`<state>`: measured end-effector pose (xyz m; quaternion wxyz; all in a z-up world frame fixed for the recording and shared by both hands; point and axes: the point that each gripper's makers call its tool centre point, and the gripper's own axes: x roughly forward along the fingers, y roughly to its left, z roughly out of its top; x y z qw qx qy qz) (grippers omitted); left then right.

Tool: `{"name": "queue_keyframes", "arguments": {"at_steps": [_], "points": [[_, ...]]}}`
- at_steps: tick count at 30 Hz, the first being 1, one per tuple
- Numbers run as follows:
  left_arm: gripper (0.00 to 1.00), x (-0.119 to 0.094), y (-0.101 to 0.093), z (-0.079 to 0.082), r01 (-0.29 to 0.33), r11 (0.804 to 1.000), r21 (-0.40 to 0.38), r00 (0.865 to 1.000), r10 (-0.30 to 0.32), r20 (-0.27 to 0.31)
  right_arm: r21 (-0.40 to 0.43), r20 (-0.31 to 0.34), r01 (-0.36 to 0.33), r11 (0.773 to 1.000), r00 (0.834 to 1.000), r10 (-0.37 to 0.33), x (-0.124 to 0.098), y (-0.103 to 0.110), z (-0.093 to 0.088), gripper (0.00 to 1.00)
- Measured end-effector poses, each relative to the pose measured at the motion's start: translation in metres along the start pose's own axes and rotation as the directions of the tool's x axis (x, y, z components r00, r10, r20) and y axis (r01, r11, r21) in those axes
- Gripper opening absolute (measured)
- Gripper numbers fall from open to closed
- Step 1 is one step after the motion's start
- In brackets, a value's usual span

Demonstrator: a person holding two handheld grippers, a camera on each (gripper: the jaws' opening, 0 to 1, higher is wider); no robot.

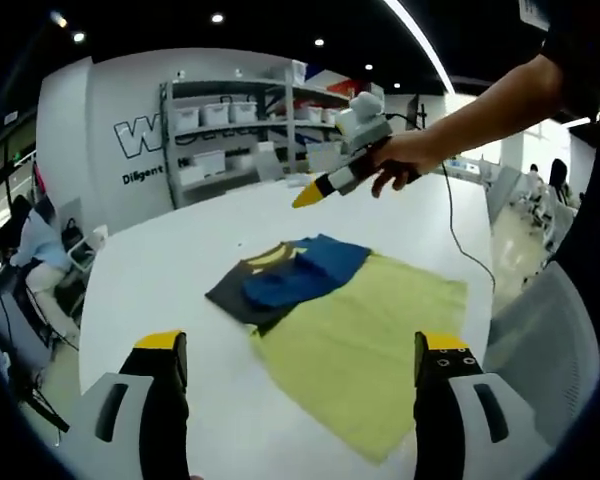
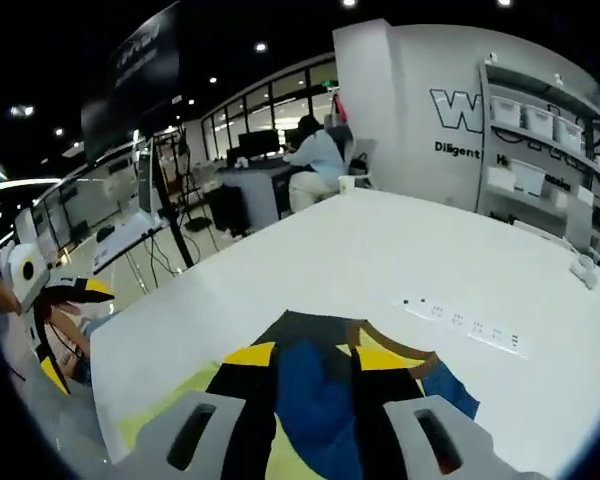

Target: Fold the garment on the visible template until the final outline fits inside the template.

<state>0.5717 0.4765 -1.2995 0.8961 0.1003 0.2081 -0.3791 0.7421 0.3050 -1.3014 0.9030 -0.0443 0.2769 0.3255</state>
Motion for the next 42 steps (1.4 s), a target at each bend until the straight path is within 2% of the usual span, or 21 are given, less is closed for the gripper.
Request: {"name": "queue_keyframes", "arguments": {"at_steps": [11, 19, 21, 28, 31, 32, 37, 38, 39, 41, 42], "points": [[0.95, -0.003, 0.013, -0.027, -0.056, 0.996, -0.071, 0.996, 0.051, -0.070, -0.087, -0.099, -0.089, 0.992, 0.992, 0.081, 0.046, 0.039, -0.026, 0.24], [0.95, -0.006, 0.014, -0.035, -0.068, 0.993, -0.102, 0.996, 0.060, -0.073, -0.124, -0.163, -0.135, 0.983, 0.980, 0.114, 0.079, 0.062, -0.048, 0.23], [0.95, -0.007, 0.013, -0.036, -0.068, 0.992, -0.110, 0.996, 0.061, -0.070, -0.111, -0.169, -0.142, 0.984, 0.978, 0.122, 0.086, 0.065, -0.053, 0.23], [0.94, -0.011, 0.014, -0.040, -0.076, 0.989, -0.130, 0.995, 0.067, -0.075, -0.098, -0.210, -0.124, 0.987, 0.972, 0.101, 0.108, 0.070, -0.072, 0.20], [0.94, -0.014, 0.013, -0.043, -0.079, 0.987, -0.139, 0.995, 0.069, -0.072, -0.104, -0.235, -0.104, 0.989, 0.969, 0.077, 0.118, 0.067, -0.080, 0.16], [0.93, -0.015, 0.013, -0.045, -0.079, 0.987, -0.140, 0.995, 0.069, -0.074, -0.109, -0.257, -0.077, 0.991, 0.965, 0.047, 0.121, 0.063, -0.086, 0.13], [0.93, -0.024, 0.014, -0.049, -0.093, 0.984, -0.149, 0.994, 0.083, -0.072, -0.089, -0.267, -0.051, 0.995, 0.963, 0.025, 0.130, 0.060, -0.095, 0.05], [0.93, -0.026, 0.015, -0.051, -0.097, 0.984, -0.152, 0.994, 0.087, -0.071, -0.125, -0.234, -0.034, 0.992, 0.972, 0.004, 0.133, 0.055, -0.089, 0.00], [0.92, -0.028, 0.015, -0.051, -0.098, 0.983, -0.154, 0.994, 0.088, -0.070, -0.113, -0.251, -0.031, 0.993, 0.968, 0.002, 0.132, 0.055, -0.092, 0.00], [0.92, -0.033, 0.016, -0.054, -0.104, 0.982, -0.157, 0.993, 0.094, -0.073, -0.025, -0.255, -0.021, 0.999, 0.967, 0.014, 0.130, 0.057, -0.090, 0.00], [0.92, -0.034, 0.017, -0.056, -0.105, 0.982, -0.155, 0.993, 0.094, -0.076, 0.024, -0.225, -0.014, 1.000, 0.974, 0.019, 0.128, 0.059, -0.081, 0.00]]}}
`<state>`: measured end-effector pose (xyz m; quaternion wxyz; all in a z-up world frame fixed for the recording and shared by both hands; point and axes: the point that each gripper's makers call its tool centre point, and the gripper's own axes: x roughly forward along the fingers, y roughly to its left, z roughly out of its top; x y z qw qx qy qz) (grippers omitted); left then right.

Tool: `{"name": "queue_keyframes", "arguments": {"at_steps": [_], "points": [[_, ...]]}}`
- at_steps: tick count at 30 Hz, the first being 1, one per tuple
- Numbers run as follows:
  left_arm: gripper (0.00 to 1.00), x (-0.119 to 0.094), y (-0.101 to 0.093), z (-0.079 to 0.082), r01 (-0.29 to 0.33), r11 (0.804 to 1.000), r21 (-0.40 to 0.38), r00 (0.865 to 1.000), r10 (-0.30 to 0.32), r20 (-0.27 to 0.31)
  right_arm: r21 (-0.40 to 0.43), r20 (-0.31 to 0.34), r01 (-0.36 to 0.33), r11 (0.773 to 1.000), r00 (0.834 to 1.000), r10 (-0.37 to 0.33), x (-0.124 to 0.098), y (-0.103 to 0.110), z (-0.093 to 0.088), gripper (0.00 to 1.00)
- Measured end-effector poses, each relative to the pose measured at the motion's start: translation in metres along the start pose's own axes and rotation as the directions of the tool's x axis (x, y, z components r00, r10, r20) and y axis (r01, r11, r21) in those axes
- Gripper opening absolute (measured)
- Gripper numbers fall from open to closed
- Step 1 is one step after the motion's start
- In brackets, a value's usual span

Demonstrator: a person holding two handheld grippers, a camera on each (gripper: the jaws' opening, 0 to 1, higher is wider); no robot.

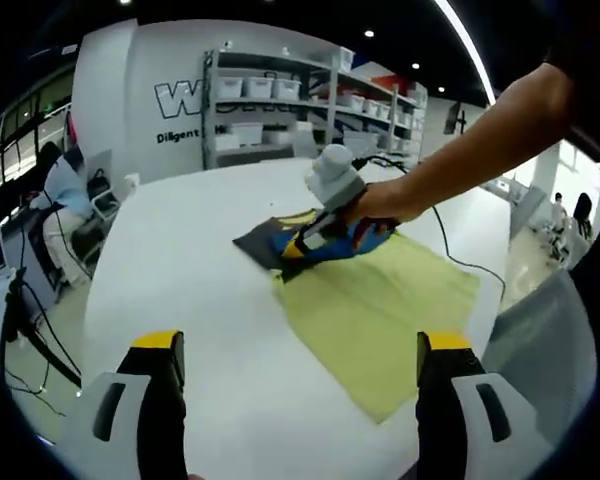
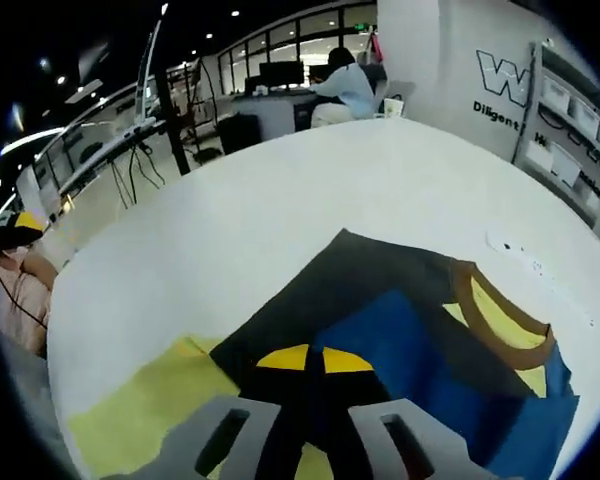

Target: Fold the garment on the visible template until the final outline fits inside the template.

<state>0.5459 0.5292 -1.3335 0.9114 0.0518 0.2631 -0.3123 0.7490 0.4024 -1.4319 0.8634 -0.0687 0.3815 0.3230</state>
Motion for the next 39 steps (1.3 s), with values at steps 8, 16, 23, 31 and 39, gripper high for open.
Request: {"name": "queue_keyframes", "arguments": {"at_steps": [8, 16, 23, 31, 39], "points": [[0.91, 0.001, 0.011, 0.003, -0.007, 1.000, -0.021, 1.000, 0.007, 0.014, -0.074, 0.133, -0.077, 0.994, 0.987, 0.086, -0.034, 0.031, 0.024, 0.00], [0.91, 0.010, 0.003, 0.010, 0.026, 1.000, 0.003, 1.000, -0.026, 0.011, -0.131, 0.086, -0.196, 0.972, 0.974, 0.209, -0.045, 0.058, -0.005, 0.41], [0.91, 0.027, -0.010, 0.016, 0.068, 0.997, 0.033, 0.998, -0.068, 0.000, -0.111, 0.085, -0.168, 0.979, 0.980, 0.178, -0.078, 0.040, -0.033, 0.33], [0.90, 0.035, -0.025, 0.018, 0.096, 0.995, 0.033, 0.995, -0.096, -0.001, -0.087, 0.087, -0.111, 0.990, 0.989, 0.119, -0.106, 0.006, -0.046, 0.35], [0.90, 0.034, -0.034, 0.016, 0.099, 0.995, 0.030, 0.995, -0.098, -0.010, -0.022, 0.055, -0.061, 0.998, 0.997, 0.062, -0.111, -0.017, -0.071, 0.38]]}}
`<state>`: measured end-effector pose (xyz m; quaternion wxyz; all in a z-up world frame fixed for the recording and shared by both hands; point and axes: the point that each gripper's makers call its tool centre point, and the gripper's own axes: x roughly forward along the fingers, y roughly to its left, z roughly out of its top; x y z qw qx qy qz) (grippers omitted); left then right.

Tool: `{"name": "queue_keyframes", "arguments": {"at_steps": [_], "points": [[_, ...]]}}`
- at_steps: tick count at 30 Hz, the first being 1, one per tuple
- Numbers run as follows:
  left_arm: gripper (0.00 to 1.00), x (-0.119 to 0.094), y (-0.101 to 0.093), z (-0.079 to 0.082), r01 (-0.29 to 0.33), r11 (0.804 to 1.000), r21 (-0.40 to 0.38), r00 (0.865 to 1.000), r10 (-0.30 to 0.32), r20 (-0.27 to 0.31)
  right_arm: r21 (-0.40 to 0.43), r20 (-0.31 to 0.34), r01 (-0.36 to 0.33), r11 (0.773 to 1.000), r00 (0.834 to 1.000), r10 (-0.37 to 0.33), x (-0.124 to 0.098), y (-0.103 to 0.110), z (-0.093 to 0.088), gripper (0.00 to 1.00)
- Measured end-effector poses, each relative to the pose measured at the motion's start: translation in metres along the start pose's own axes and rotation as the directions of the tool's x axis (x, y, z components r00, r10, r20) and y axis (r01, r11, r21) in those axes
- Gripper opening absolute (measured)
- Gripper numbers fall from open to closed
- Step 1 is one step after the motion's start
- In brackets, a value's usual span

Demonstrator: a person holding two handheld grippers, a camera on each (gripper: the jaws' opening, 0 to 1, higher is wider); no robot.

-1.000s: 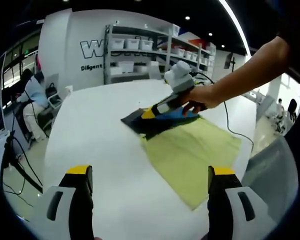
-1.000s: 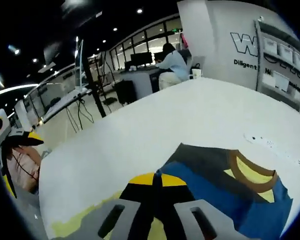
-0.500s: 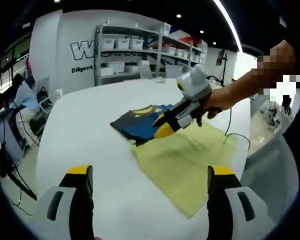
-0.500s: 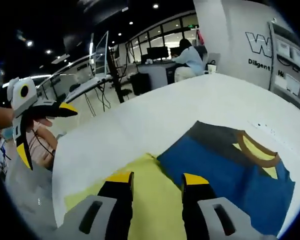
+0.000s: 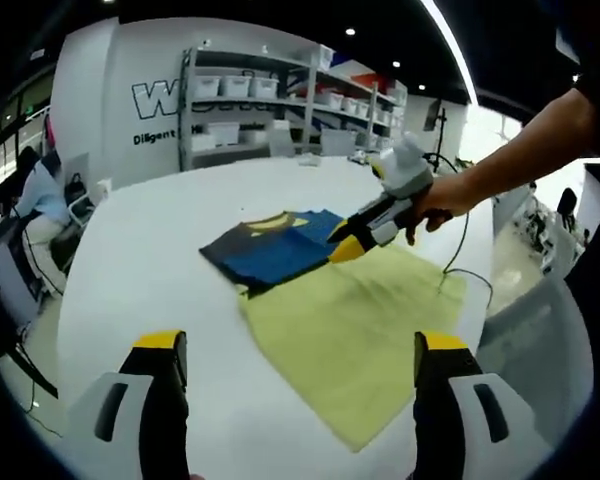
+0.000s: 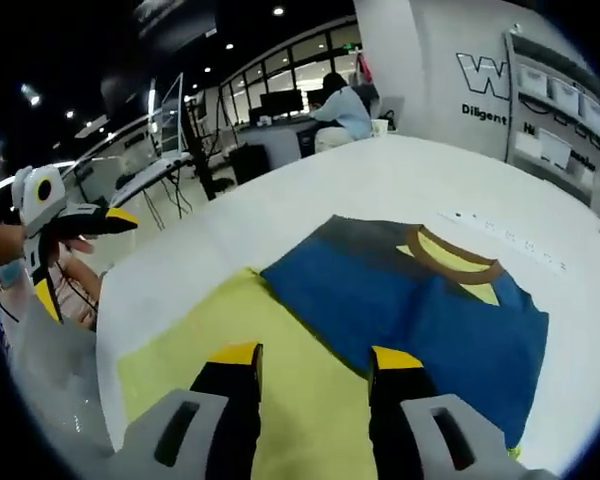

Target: Fold the garment on the visible template until the final outline fits inside the template.

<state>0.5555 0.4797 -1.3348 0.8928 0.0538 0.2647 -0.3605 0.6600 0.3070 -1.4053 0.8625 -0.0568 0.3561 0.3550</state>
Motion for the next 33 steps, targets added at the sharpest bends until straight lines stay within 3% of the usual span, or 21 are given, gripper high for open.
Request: {"name": "queue_keyframes", "arguments": {"at_steps": [12, 20, 33], "points": [[0.89, 0.010, -0.004, -0.009, 0.007, 1.000, -0.010, 1.000, -0.007, -0.026, 0.028, -0.047, 0.043, 0.999, 0.998, -0.041, -0.016, -0.021, -0.034, 0.47], [0.89, 0.023, -0.011, -0.009, 0.031, 0.999, -0.006, 0.999, -0.032, -0.040, 0.050, -0.052, 0.103, 0.993, 0.994, -0.101, -0.037, -0.050, -0.050, 0.45], [0.88, 0.040, -0.016, -0.007, 0.038, 0.999, -0.027, 0.998, -0.039, -0.047, 0.095, -0.010, 0.236, 0.967, 0.972, -0.236, -0.061, -0.121, -0.033, 0.30]]}}
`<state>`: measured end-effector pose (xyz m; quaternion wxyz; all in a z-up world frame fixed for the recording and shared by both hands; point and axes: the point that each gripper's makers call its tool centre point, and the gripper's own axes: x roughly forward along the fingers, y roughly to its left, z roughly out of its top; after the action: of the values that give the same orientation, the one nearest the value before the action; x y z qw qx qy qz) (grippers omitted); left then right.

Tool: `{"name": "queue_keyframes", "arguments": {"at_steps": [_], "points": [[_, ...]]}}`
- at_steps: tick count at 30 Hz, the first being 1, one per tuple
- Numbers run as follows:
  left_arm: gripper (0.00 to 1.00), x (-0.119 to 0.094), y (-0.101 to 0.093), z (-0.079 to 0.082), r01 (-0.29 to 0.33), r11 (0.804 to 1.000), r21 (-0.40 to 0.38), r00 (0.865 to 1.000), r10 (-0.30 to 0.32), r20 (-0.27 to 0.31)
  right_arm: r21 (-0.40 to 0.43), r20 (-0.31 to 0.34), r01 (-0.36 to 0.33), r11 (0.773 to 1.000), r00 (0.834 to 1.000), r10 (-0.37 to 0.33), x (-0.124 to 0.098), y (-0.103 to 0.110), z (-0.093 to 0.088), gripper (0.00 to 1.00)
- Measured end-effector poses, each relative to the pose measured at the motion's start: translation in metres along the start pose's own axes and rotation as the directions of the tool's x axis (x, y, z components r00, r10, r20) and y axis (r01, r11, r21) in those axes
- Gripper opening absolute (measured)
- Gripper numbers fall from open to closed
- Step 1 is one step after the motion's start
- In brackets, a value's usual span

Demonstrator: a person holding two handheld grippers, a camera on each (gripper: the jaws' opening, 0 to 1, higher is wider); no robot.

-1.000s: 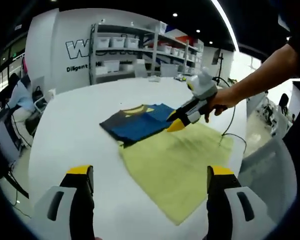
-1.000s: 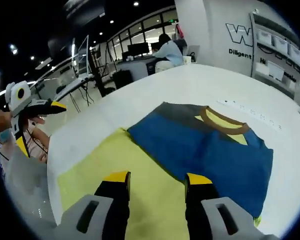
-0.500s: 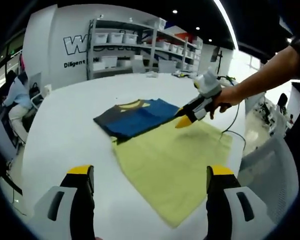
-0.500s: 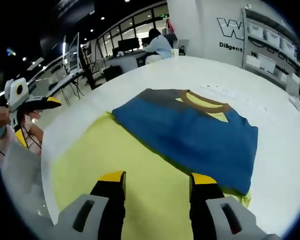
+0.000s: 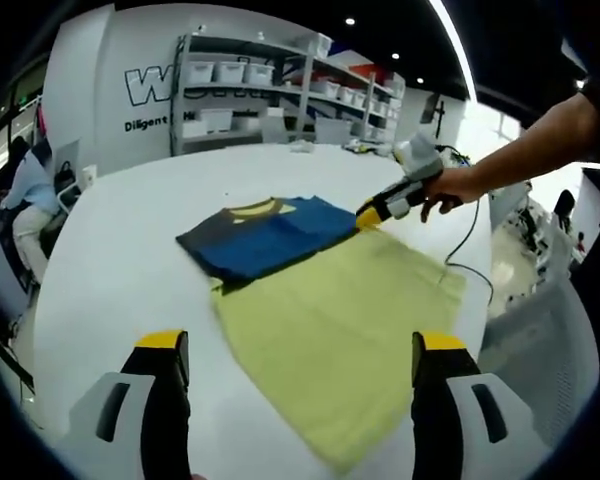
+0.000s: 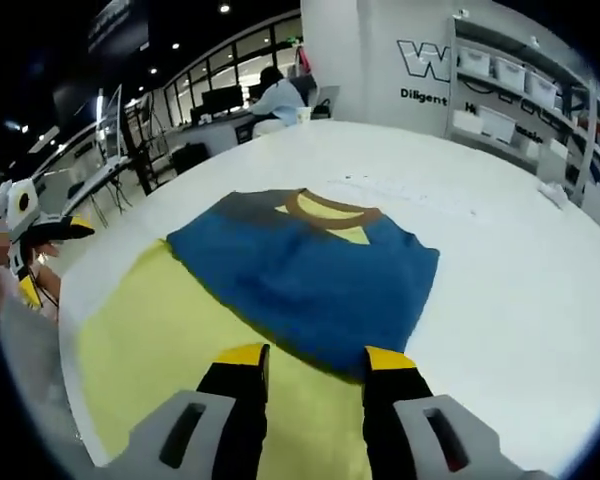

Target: Fold the garment on the visible template until the final outline fits inside the template.

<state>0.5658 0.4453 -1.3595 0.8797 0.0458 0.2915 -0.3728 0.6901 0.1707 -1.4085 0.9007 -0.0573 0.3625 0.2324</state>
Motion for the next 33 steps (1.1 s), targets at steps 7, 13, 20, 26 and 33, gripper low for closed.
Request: {"name": "queue_keyframes", "arguments": {"at_steps": [7, 13, 20, 26, 33], "points": [[0.87, 0.003, -0.003, 0.000, -0.010, 1.000, -0.015, 1.000, 0.010, -0.009, 0.052, 0.017, 0.068, 0.996, 0.997, -0.069, 0.009, -0.044, 0.018, 0.18], [0.86, 0.003, -0.005, 0.005, -0.024, 0.999, -0.025, 1.000, 0.024, -0.006, 0.088, 0.014, 0.085, 0.992, 0.996, -0.087, 0.022, -0.065, 0.024, 0.15], [0.84, 0.001, -0.003, 0.007, -0.044, 0.999, -0.032, 0.999, 0.044, -0.004, 0.135, 0.000, 0.094, 0.986, 0.995, -0.095, 0.045, -0.078, 0.028, 0.13], [0.84, -0.002, 0.001, 0.001, -0.062, 0.997, -0.048, 0.998, 0.061, -0.016, 0.127, -0.027, 0.098, 0.987, 0.995, -0.096, 0.050, -0.073, 0.025, 0.08], [0.84, -0.004, 0.002, -0.005, -0.067, 0.996, -0.050, 0.997, 0.066, -0.032, 0.160, -0.036, 0.105, 0.981, 0.994, -0.100, 0.049, -0.066, 0.020, 0.00]]}}
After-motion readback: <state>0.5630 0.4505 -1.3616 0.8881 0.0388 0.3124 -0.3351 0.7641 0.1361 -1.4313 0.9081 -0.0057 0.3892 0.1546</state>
